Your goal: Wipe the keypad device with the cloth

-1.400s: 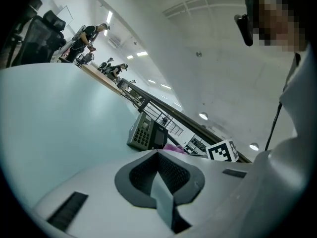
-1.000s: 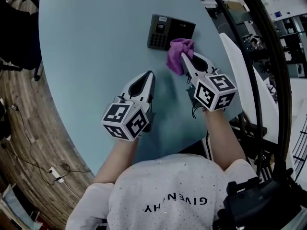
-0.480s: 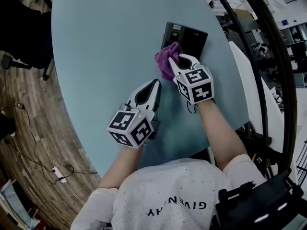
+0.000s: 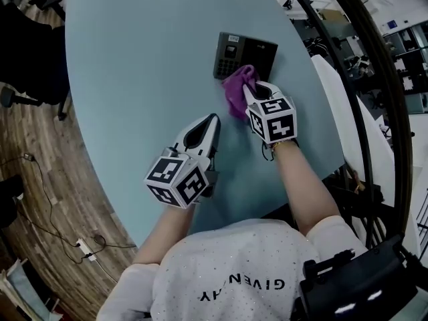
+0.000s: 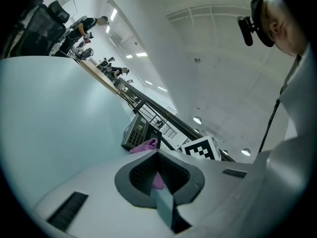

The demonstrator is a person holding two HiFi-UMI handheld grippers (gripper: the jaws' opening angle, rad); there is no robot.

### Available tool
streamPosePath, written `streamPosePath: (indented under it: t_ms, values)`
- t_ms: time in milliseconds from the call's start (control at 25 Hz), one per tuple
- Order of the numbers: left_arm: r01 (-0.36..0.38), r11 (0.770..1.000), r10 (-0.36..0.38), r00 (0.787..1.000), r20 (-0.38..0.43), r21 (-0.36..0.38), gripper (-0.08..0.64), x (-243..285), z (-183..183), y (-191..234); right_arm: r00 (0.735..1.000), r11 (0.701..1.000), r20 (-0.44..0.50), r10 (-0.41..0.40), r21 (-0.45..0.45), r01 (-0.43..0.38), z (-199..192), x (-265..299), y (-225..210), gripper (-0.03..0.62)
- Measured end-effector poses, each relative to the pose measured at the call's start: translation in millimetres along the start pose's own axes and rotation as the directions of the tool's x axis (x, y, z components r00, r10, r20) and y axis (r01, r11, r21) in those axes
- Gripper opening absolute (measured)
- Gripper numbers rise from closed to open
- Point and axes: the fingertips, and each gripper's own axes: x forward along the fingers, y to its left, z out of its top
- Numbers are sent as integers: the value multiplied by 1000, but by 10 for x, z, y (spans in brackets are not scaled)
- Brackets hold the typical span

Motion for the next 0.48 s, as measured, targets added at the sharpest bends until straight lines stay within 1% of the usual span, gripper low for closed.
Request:
streamPosePath:
  t_ms: [200, 480]
  values:
    - [9, 1000, -9, 1000, -15, 7, 5, 42, -31, -46, 1000, 997, -7, -28, 74, 29, -114, -83, -194, 26]
    - [28, 1000, -27, 998, -49, 10, 5, 119, -98, -151, 996, 987, -17, -85, 137, 86, -213, -233, -450, 26]
